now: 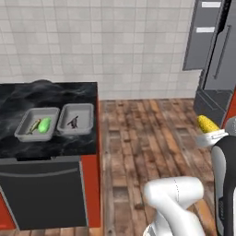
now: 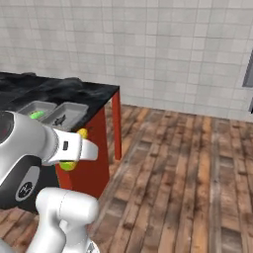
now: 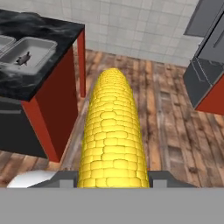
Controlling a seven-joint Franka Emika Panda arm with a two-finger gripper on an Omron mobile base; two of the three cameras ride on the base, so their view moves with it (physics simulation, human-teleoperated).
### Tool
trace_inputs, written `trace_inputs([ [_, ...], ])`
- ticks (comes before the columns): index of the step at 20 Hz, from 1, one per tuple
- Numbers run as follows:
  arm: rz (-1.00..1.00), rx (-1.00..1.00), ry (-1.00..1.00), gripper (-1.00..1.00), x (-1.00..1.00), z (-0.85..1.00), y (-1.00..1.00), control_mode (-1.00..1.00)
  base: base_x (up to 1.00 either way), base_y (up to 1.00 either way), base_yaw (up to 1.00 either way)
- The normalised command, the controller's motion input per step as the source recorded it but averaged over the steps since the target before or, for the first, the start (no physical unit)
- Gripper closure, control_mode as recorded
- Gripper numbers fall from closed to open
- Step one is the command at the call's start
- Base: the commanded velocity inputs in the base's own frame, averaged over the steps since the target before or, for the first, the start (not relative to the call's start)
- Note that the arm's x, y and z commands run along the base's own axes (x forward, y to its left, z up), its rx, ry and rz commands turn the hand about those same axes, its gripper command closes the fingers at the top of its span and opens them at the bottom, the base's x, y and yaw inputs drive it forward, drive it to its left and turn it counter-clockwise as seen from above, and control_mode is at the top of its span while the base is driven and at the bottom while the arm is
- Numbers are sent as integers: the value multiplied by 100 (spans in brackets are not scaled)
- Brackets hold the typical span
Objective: Place one corn and one fish in each tupperware on the nearby counter, to pack two identical lunches.
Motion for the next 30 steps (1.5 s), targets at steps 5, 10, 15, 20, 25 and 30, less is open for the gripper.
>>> trace_inputs([
  [5,0,0,0,100,0,0,0,100,-12,100,0],
  [10,0,0,0,100,0,0,0,100,1,100,0],
  [15,0,0,0,100,0,0,0,100,26,83,0],
  [20,0,0,0,100,0,0,0,100,63,10,-9],
  [25,0,0,0,100,0,0,0,100,92,0,-7],
  [30,0,0,0,100,0,0,0,100,93,0,-5],
])
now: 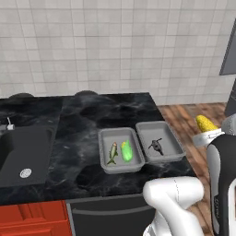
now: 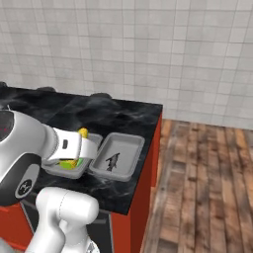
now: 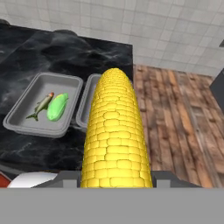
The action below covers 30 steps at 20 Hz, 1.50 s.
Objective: Place one corn and one fish in each tupperware on the nearby counter, to pack two identical lunches.
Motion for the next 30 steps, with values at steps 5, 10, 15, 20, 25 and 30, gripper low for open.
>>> trace_inputs([
  [5,0,0,0,100,0,0,0,100,73,0,-4],
  [10,-2,0,1,100,37,-8,0,-100,23,0,-2],
  [15,-1,0,9,100,81,-23,0,-100,0,0,0],
  [20,0,0,12,100,75,-42,-12,-100,0,0,0],
  [25,0,0,9,100,59,-65,-21,-100,0,0,0],
  [30,0,0,2,100,55,-61,-7,-100,0,0,0],
])
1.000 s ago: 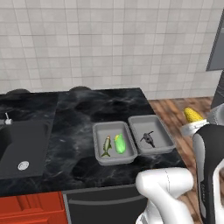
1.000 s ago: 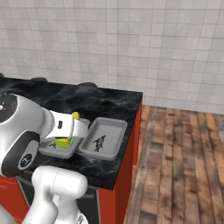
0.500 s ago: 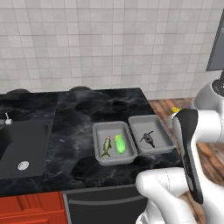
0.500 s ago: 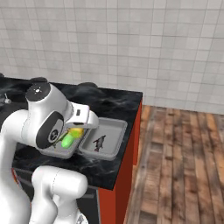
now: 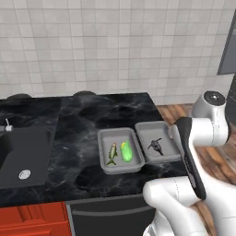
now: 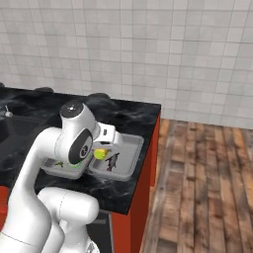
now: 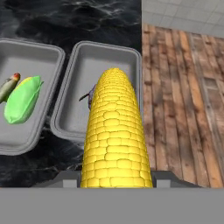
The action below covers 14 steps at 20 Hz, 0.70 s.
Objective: Place one corn and one fish in each tupperware on the nearby counter, to pack two identical lunches.
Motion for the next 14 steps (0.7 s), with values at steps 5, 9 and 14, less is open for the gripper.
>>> trace_inputs([
  [5,0,0,2,100,56,-47,-1,-100,0,0,0],
  [9,0,0,3,100,53,-47,-9,-100,0,0,0],
  [14,0,0,2,100,54,-41,-11,-100,0,0,0],
])
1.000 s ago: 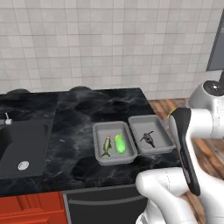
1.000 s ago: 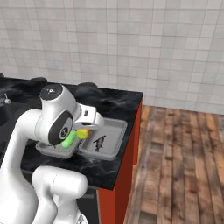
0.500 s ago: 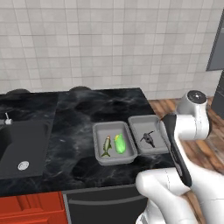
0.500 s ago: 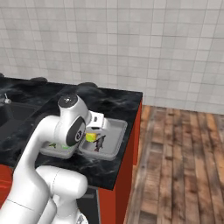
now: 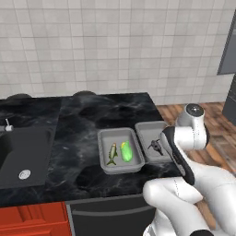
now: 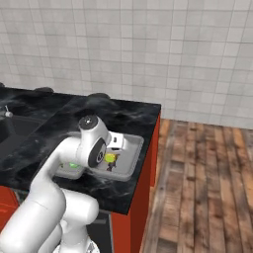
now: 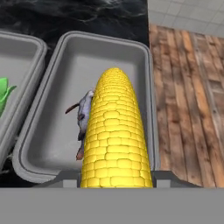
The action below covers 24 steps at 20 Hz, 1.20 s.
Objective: Place one corn and one fish in each tupperware on the nearby counter, to pack two identical lunches.
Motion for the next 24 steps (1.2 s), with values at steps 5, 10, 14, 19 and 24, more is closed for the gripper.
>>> trace_inputs([
  [5,0,0,1,100,52,-33,-11,-100,0,0,0],
  [10,0,0,0,100,43,-30,-12,-100,0,0,0],
  [14,0,0,0,100,39,-33,-8,-100,0,0,0],
  [19,0,0,0,100,36,-35,-1,-100,0,0,0],
  [24,0,0,0,100,36,-32,-1,-100,0,0,0],
])
